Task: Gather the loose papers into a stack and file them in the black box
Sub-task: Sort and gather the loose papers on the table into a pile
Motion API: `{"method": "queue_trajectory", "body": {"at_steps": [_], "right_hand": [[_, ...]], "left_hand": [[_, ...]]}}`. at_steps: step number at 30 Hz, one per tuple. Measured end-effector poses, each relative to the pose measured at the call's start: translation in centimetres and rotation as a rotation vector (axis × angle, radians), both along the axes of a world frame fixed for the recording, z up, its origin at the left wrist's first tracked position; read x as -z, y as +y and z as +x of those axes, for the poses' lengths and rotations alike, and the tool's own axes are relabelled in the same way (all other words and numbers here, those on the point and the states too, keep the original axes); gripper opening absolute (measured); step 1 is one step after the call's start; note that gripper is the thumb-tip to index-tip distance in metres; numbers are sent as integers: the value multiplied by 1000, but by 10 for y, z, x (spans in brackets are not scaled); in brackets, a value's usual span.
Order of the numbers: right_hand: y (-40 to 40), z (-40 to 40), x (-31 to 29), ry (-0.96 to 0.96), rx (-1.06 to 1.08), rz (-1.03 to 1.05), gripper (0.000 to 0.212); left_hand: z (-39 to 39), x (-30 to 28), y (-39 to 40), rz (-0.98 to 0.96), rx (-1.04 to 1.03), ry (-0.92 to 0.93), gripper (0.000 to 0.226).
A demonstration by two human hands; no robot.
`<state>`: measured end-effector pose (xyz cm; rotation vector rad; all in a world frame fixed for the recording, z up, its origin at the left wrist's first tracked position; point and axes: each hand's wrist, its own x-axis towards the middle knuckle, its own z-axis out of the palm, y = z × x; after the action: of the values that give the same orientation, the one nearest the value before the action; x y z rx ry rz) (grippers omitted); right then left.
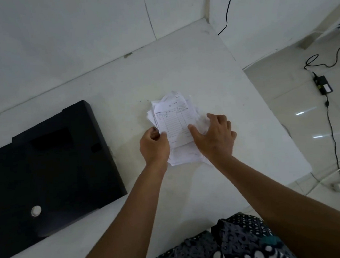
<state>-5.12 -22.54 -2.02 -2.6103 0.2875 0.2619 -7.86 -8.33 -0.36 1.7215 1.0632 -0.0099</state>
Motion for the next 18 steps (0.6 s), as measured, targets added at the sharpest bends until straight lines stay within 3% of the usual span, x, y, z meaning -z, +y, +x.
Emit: {"method": "queue_trajectory", "body": {"at_steps": [2, 6, 10, 15, 18], "right_hand": [[0, 11, -2, 62, -25, 37, 77], [0, 21, -3, 101, -137, 28, 64], [-4, 22, -3, 118, -89, 73, 56], [-3, 22, -1, 111, -105, 68, 50], [-2, 20, 0, 103, -97, 58, 50]], "left_hand": [[5, 4, 9, -104, -61, 7, 19], [9, 8, 28, -319, -152, 14, 22], [3, 6, 42, -408, -82, 14, 26], [10, 7, 56, -51, 11, 14, 32], [22, 4, 65, 20, 24, -24, 31]]}}
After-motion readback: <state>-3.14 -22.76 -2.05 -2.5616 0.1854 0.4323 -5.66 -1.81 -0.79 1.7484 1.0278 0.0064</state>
